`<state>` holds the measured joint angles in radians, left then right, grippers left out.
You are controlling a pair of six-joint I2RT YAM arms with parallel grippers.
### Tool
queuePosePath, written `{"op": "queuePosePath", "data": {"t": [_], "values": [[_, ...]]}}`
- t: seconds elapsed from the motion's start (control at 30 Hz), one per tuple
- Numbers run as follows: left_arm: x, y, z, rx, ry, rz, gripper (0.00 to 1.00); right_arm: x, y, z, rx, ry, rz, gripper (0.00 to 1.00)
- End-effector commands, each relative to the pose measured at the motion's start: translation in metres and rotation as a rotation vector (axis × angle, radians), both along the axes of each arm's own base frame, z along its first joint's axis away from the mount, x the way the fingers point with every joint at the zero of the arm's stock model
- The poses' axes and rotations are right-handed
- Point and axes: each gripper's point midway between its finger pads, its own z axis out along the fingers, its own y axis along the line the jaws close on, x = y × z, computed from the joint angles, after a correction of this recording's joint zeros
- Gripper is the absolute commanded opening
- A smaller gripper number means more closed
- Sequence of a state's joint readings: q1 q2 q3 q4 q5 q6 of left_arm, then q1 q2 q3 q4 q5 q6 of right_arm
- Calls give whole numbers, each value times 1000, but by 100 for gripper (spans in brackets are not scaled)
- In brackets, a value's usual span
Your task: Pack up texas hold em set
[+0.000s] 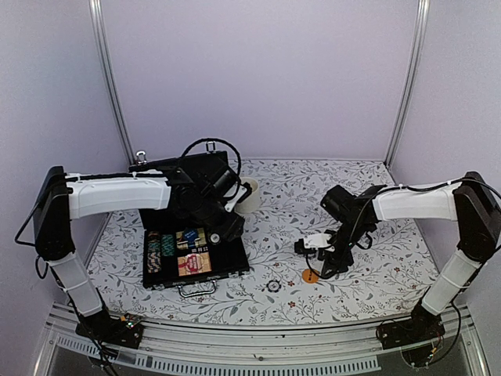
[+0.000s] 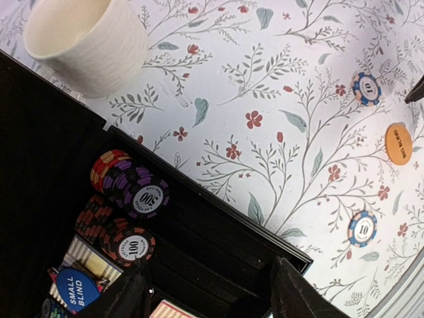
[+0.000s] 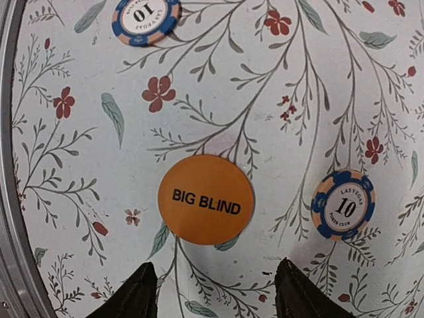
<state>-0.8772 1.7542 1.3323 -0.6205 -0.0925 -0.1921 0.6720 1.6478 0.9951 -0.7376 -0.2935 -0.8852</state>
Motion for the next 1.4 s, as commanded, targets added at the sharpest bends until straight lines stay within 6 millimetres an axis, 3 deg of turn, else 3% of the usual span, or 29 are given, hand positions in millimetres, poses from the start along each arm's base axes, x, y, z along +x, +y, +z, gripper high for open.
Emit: {"op": "queuePosePath", "data": {"t": [0.0, 0.23, 0.4, 0.47, 0.73, 0.87, 1.0, 1.13, 1.23, 1.37], "values": [[-7, -6, 6, -38, -4, -22, 63, -5, 1, -22, -64, -11, 34, 54], [-8, -2, 8, -43, -18, -20, 64, 2, 8, -36, -105, -43, 9, 45], [-9, 0, 6, -36, -17, -18, 64, 13, 18, -47, -125, -64, -10, 33], [-9, 0, 6, -35, -18, -17, 64, 22, 27, -48, -122, -72, -22, 29], [-9, 11, 11, -28, -41, 10, 64, 59, 77, -39, -34, -85, -74, 28], [-10, 15, 13, -27, -48, 25, 64, 70, 92, -37, -10, -80, -97, 27], [-13, 14, 14, -32, -43, 4, 66, 71, 92, -23, 15, -92, -110, 27], [-12, 8, 14, -35, -41, -27, 67, 71, 87, 15, 116, -87, -143, 29], [-16, -5, 16, -52, -12, -69, 67, 85, 65, 41, 188, -63, -234, 37], [-20, -26, 16, -44, 3, -140, 67, 101, 27, 60, 239, -62, -348, 43]]}}
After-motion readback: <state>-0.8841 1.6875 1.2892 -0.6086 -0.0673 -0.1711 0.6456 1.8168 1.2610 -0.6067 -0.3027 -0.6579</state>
